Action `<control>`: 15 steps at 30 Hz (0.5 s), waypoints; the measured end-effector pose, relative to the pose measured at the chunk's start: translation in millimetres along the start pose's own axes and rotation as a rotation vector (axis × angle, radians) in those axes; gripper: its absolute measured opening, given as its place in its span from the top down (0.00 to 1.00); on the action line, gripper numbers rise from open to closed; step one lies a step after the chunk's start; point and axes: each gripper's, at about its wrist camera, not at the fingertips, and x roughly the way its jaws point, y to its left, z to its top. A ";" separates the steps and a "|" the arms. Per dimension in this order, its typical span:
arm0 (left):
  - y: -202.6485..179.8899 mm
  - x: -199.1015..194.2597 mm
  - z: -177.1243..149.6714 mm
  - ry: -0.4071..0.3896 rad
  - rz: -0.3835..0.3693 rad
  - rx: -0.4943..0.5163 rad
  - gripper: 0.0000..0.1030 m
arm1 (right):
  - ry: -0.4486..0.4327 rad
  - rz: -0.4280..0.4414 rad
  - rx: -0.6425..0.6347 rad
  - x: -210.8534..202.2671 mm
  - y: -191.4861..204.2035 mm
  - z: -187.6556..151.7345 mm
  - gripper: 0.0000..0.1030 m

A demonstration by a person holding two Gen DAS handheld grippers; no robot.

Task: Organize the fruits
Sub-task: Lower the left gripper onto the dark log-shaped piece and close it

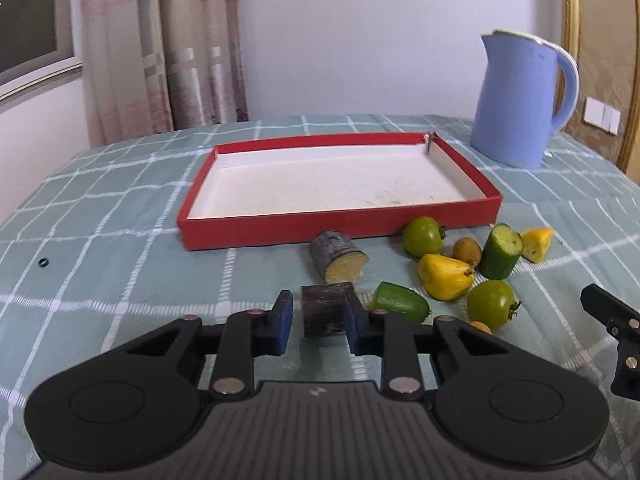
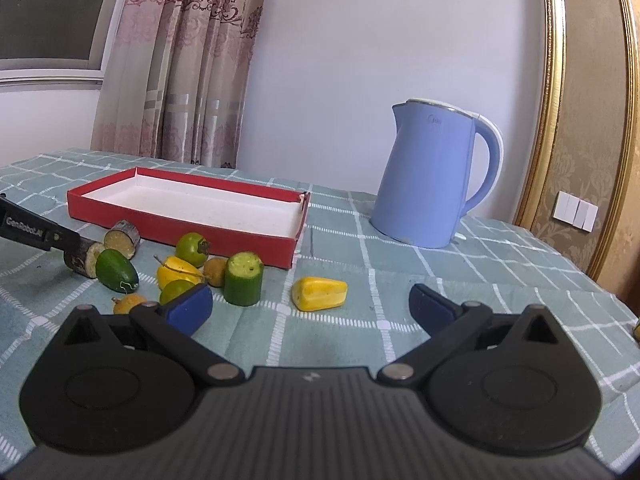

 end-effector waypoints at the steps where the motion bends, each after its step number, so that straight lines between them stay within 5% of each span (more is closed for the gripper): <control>1: -1.8 1.8 1.6 -0.002 0.005 0.008 0.75 | 0.000 0.000 0.000 0.2 0.0 0.0 0.00; 7: 2.2 6.0 8.6 0.017 -0.005 -0.011 0.72 | 0.005 0.006 0.004 3.9 0.3 -0.9 0.00; 9: 7.3 2.5 7.2 0.021 -0.055 -0.037 0.62 | 0.012 0.008 0.004 5.6 0.2 -1.2 0.00; 11: 10.0 0.8 4.7 0.019 -0.065 -0.056 0.21 | 0.008 0.012 0.005 5.0 -0.1 -1.4 0.00; 15: 10.7 3.8 3.7 0.005 -0.036 -0.067 0.14 | 0.001 0.011 -0.015 7.4 1.0 0.2 0.00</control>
